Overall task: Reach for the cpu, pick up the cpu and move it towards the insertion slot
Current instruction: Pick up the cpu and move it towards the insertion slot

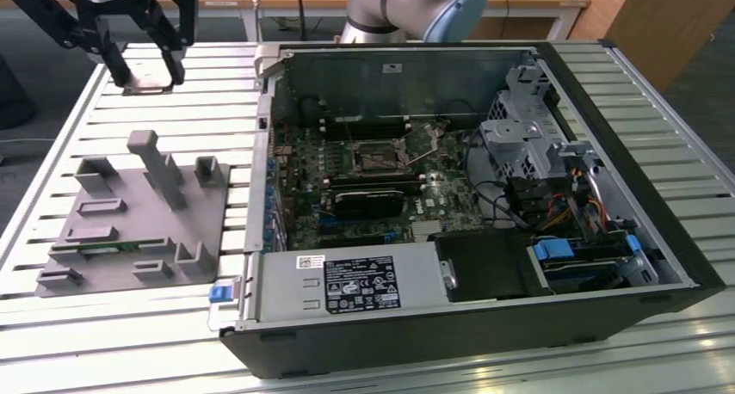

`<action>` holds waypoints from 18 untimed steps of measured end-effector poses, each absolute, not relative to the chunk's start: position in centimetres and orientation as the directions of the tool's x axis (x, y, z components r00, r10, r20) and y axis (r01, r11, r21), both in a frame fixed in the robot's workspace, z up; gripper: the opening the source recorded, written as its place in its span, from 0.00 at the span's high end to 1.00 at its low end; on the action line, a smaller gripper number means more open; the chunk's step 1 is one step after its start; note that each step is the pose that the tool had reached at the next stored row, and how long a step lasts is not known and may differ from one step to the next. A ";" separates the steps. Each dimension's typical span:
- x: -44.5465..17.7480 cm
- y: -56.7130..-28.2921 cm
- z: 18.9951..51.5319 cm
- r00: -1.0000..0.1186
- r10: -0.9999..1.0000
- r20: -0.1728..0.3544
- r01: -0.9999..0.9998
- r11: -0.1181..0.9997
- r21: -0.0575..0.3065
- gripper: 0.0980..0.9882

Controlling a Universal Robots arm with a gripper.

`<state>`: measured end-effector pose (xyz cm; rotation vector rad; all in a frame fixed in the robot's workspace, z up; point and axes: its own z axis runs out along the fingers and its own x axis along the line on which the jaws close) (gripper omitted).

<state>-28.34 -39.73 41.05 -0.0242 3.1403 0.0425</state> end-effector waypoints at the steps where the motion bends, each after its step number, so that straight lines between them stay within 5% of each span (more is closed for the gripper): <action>1: -28.1 -39.7 41.1 -1.000 -0.015 -0.001 -0.015 1.000 0.027 0.50; 18: -21.3 -39.0 41.0 -1.000 -0.015 -0.001 -0.015 1.000 0.027 0.50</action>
